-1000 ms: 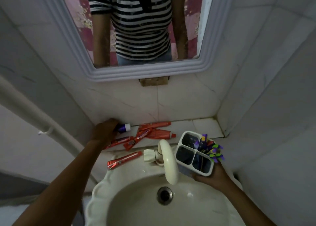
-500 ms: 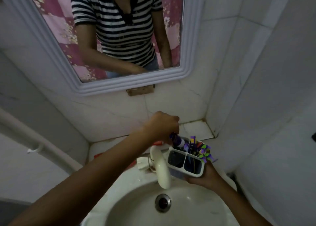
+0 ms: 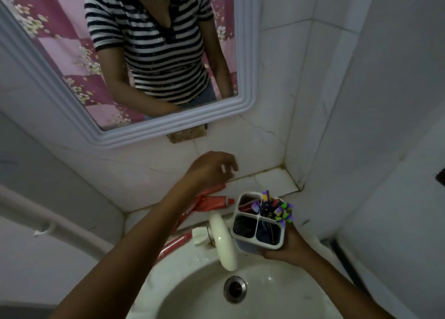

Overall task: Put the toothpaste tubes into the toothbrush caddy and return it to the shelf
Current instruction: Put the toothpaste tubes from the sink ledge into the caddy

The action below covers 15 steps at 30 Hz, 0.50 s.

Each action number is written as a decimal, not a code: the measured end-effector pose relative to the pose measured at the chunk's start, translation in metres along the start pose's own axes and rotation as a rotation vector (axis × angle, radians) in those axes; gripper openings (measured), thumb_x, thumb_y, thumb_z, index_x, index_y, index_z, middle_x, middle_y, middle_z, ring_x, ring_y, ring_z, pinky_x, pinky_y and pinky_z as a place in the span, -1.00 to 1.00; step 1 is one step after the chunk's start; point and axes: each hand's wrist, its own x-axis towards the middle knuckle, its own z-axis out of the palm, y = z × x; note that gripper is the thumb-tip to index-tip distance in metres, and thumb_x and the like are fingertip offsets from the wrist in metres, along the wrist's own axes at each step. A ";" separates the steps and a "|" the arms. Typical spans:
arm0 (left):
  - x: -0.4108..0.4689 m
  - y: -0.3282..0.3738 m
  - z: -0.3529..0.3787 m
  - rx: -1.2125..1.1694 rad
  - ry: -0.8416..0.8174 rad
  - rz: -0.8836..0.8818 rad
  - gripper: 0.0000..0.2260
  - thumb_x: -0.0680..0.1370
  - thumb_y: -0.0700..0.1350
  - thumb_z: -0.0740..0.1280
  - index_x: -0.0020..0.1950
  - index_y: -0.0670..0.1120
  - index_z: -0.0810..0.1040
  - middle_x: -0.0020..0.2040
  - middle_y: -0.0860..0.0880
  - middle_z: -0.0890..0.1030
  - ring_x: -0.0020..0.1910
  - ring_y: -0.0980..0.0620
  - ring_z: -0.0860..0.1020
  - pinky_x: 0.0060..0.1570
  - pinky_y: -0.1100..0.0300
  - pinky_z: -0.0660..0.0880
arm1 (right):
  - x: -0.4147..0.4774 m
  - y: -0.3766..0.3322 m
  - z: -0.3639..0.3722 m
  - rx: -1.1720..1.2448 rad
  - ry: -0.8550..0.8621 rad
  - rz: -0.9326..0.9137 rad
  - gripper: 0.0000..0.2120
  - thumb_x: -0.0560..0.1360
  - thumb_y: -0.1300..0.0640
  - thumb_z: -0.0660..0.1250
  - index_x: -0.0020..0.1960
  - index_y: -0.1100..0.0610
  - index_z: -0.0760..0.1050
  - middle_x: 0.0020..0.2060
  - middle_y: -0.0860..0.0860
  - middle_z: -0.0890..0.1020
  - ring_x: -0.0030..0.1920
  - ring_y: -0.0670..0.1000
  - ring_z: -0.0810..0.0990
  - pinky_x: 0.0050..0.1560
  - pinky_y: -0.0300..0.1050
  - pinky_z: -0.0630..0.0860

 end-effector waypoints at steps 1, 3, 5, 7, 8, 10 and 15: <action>-0.005 -0.016 0.005 0.051 -0.028 -0.089 -0.83 0.49 -0.10 0.35 0.05 0.05 0.61 0.02 0.04 0.65 -0.01 0.03 0.60 -0.03 0.16 0.52 | -0.001 -0.001 0.005 0.154 -0.010 0.008 -0.61 0.30 0.01 0.50 0.03 0.23 0.69 0.01 0.21 0.72 -0.01 0.18 0.71 -0.10 0.10 0.66; -0.014 -0.044 0.025 0.199 -0.202 -0.223 -0.72 0.52 0.10 0.26 0.20 0.13 0.54 0.16 0.00 0.60 0.17 -0.04 0.53 0.07 0.10 0.46 | -0.002 -0.008 0.010 0.315 -0.038 0.047 -0.66 0.37 0.01 0.38 -0.06 0.26 0.70 -0.05 0.22 0.73 -0.09 0.20 0.73 -0.17 0.11 0.67; -0.019 -0.060 0.049 0.227 -0.339 -0.254 -0.42 0.42 0.46 0.05 0.37 0.28 0.34 0.31 0.02 0.52 0.26 -0.04 0.48 0.18 0.06 0.43 | 0.003 -0.005 0.007 0.423 0.049 0.116 -0.56 0.43 -0.05 0.22 -0.11 0.29 0.70 -0.10 0.23 0.74 -0.14 0.23 0.73 -0.23 0.14 0.67; -0.019 -0.066 0.071 0.199 -0.348 -0.190 -0.27 0.30 0.59 -0.01 0.42 0.34 0.21 0.47 0.08 0.37 0.35 0.01 0.43 0.33 0.02 0.39 | 0.001 -0.005 0.009 0.260 0.127 0.106 -0.60 0.42 -0.04 0.27 -0.06 0.26 0.69 -0.08 0.23 0.73 -0.12 0.19 0.73 -0.22 0.09 0.68; -0.018 -0.069 0.079 0.246 -0.350 -0.140 -0.34 0.38 0.52 0.06 0.43 0.32 0.23 0.53 0.09 0.28 0.40 0.01 0.39 0.35 0.00 0.39 | 0.002 -0.004 0.005 0.124 0.130 0.068 -0.66 0.38 0.01 0.37 0.01 0.23 0.66 -0.03 0.22 0.71 -0.06 0.13 0.71 -0.19 0.01 0.67; -0.016 -0.064 0.080 0.394 -0.360 -0.074 -0.50 0.53 0.25 0.16 0.45 0.16 0.29 0.57 0.09 0.16 0.44 -0.03 0.35 0.26 -0.03 0.43 | -0.003 -0.003 -0.001 -0.049 0.142 -0.044 -0.52 0.26 0.24 0.54 0.13 0.08 0.49 0.05 0.09 0.62 -0.02 -0.20 0.65 -0.12 -0.29 0.61; -0.008 -0.062 0.065 0.452 -0.304 -0.093 -0.50 0.48 0.21 0.28 0.38 0.07 0.41 0.38 -0.02 0.42 0.26 -0.09 0.50 0.07 0.00 0.50 | -0.004 0.002 -0.009 -0.635 0.204 -0.233 -0.38 0.27 0.22 0.62 0.02 -0.28 0.33 -0.13 -0.18 0.57 -0.11 -0.50 0.54 -0.09 -0.61 0.45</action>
